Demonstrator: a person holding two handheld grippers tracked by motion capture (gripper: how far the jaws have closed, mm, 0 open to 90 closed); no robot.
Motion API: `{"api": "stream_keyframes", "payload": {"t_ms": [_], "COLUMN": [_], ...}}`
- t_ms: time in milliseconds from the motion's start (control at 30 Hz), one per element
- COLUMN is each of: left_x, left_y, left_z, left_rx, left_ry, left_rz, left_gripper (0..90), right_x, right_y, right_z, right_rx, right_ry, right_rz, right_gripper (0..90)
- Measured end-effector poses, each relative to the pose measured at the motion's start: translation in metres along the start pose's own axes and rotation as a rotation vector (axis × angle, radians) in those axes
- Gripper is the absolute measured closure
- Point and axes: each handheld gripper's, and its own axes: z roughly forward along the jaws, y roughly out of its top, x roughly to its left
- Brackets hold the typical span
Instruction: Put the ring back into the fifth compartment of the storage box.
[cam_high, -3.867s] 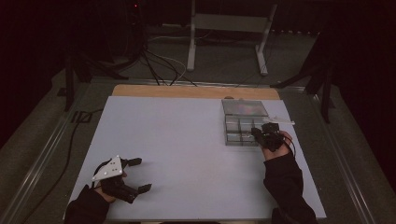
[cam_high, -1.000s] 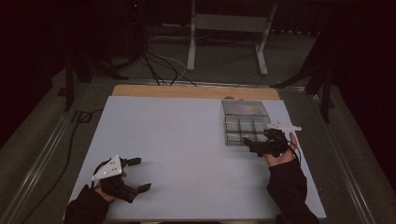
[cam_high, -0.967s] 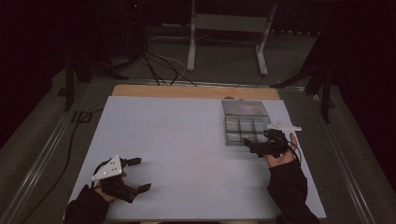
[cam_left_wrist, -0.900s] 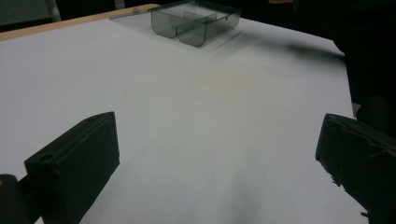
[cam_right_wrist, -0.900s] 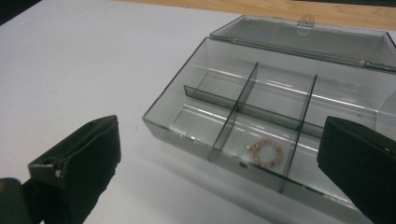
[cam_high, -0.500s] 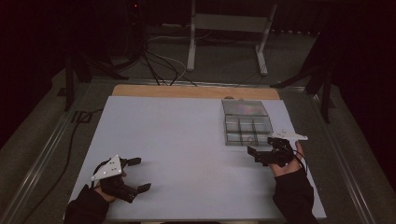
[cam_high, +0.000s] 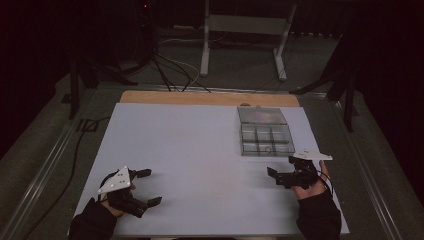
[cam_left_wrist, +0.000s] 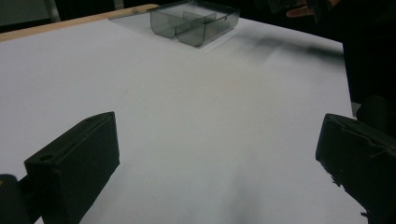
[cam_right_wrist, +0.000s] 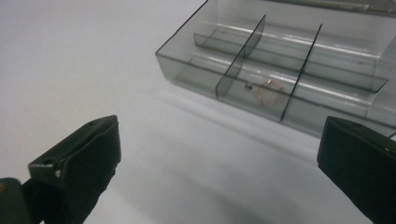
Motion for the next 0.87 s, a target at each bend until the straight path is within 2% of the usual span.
{"api": "stream_keyframes", "payload": {"t_ms": [233,333,467,567,667,867], "left_x": [0.0,-0.001,-0.001,-0.001,-0.001,-0.001], "left_y": [0.0,0.0,0.0,0.0,0.0,0.0], "left_z": [0.0,0.0,0.0,0.001,0.001,0.001], "left_rx": [0.002,0.001,0.005,0.004,0.004,0.006], "left_ry": [0.002,0.001,0.0,0.0,0.0,0.0], "left_rz": [0.003,0.003,0.003,0.001,0.004,0.004], "left_gripper": [0.7,0.7,0.7,0.7,0.7,0.7], "right_x": [0.007,0.009,0.009,0.007,0.005,0.003], "right_y": [-0.018,-0.025,-0.033,-0.04,-0.044,-0.044], "right_z": [-0.003,-0.004,-0.008,-0.009,-0.01,-0.011], "right_rx": [0.002,0.023,0.032,0.04,0.037,0.031], "right_ry": [0.026,0.036,0.033,0.059,0.073,0.059], "right_rz": [0.008,0.01,0.008,0.018,0.021,0.021], "right_gripper": [0.0,0.0,0.0,0.0,0.0,0.0]}}
